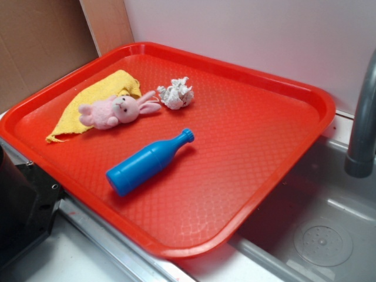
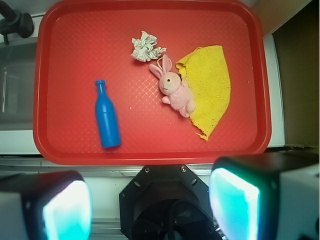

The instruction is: Grab the blue bottle.

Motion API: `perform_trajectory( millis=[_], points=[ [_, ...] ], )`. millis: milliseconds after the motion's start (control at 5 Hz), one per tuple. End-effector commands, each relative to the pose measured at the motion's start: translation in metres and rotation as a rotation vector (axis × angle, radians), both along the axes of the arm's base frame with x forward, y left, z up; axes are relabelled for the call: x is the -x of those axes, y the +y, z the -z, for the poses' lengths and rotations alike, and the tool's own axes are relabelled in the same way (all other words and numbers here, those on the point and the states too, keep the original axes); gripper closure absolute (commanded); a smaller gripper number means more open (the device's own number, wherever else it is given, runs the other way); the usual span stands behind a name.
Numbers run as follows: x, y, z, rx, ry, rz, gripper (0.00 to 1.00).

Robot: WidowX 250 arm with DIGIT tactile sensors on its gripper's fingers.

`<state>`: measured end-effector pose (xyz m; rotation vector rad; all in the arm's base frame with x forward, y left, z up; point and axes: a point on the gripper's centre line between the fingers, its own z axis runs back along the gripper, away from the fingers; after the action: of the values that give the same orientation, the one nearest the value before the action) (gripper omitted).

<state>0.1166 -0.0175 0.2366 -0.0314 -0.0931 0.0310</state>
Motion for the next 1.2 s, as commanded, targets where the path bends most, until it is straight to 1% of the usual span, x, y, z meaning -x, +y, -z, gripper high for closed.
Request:
perform_trajectory(
  millis=[0,200,400,600,800,1000],
  points=[
    [0.0,0.0,0.0,0.0,0.0,0.0,0.0],
    [-0.015,-0.002,0.012,0.058,0.002,-0.026,0.0],
    [-0.032,-0.002,0.03,0.124,-0.009,-0.095,0.0],
    [-0.049,-0.006,0.051,0.142,-0.006,-0.158,0.0],
    [-0.062,-0.024,0.073,0.121,-0.01,-0.177,0.0],
    [-0.069,-0.042,0.096,0.111,0.001,-0.175,0.0]
  ],
)
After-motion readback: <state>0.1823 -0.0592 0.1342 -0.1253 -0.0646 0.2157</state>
